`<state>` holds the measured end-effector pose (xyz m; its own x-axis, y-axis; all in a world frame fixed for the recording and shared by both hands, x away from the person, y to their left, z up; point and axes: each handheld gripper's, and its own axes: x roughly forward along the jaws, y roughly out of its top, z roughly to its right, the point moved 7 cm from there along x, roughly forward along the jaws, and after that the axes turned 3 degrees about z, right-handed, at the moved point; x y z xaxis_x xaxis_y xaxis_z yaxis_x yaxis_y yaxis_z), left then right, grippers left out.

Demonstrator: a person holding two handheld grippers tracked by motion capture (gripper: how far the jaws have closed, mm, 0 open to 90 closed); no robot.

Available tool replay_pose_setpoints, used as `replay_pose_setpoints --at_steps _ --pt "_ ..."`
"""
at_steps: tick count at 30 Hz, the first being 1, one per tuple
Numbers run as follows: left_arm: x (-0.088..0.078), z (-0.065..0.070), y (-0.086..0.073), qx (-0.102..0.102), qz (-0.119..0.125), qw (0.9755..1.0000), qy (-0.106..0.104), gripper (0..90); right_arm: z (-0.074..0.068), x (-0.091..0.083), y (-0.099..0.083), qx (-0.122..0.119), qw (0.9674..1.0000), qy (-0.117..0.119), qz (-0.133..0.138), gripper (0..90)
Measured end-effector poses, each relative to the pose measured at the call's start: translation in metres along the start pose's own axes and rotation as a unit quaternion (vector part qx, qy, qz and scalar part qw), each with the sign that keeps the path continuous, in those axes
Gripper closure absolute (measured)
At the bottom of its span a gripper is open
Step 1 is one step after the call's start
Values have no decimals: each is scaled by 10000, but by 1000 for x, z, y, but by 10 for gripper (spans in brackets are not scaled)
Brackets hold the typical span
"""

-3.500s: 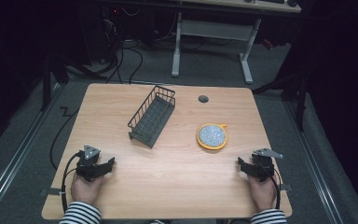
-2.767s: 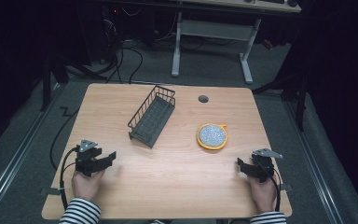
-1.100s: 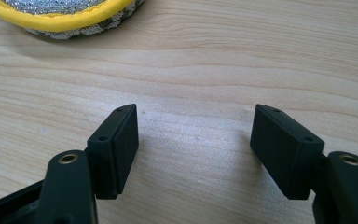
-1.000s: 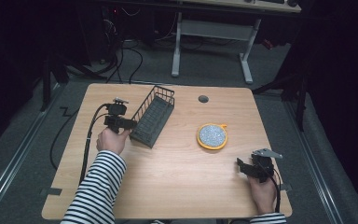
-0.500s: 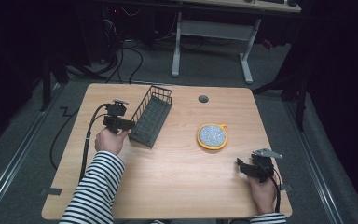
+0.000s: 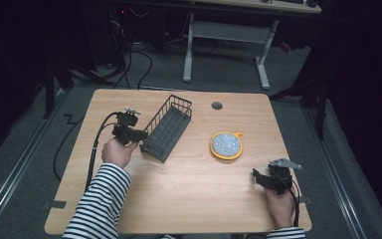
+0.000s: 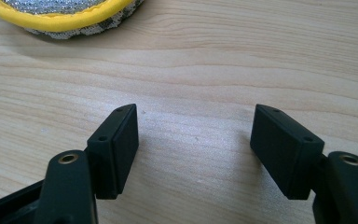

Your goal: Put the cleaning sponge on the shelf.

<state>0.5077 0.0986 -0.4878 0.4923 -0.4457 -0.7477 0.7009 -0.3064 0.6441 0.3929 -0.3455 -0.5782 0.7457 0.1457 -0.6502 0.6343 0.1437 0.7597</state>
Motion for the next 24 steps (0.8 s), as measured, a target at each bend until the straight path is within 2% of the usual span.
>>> replay_pose_setpoints --at_steps 5,8,9,12,18,19,20,24 --pt "-3 8 -5 271 -8 9995 -147 746 0 0 0 -3 10000 -2 0 323" --pt "-4 12 -8 337 10 9991 -247 747 0 0 0 -4 10000 -1 -5 323" --pt "-6 15 -12 419 54 9984 -363 747 0 0 0 -5 10000 0 -6 323" --pt "-9 19 -16 516 58 9977 -439 748 0 0 0 -4 10000 -1 -6 323" --pt "-21 30 -32 852 51 9943 -631 748 0 0 0 -19 10000 -1 -3 323" --pt "-21 30 -32 852 51 9943 -631 748 0 0 0 -26 10000 -5 -3 323" --pt "-24 33 -37 944 58 9930 -714 748 0 0 0 -23 10000 -5 -4 323" --pt "-29 35 -45 1093 97 9898 -904 749 0 0 0 -23 10000 -6 -3 323"
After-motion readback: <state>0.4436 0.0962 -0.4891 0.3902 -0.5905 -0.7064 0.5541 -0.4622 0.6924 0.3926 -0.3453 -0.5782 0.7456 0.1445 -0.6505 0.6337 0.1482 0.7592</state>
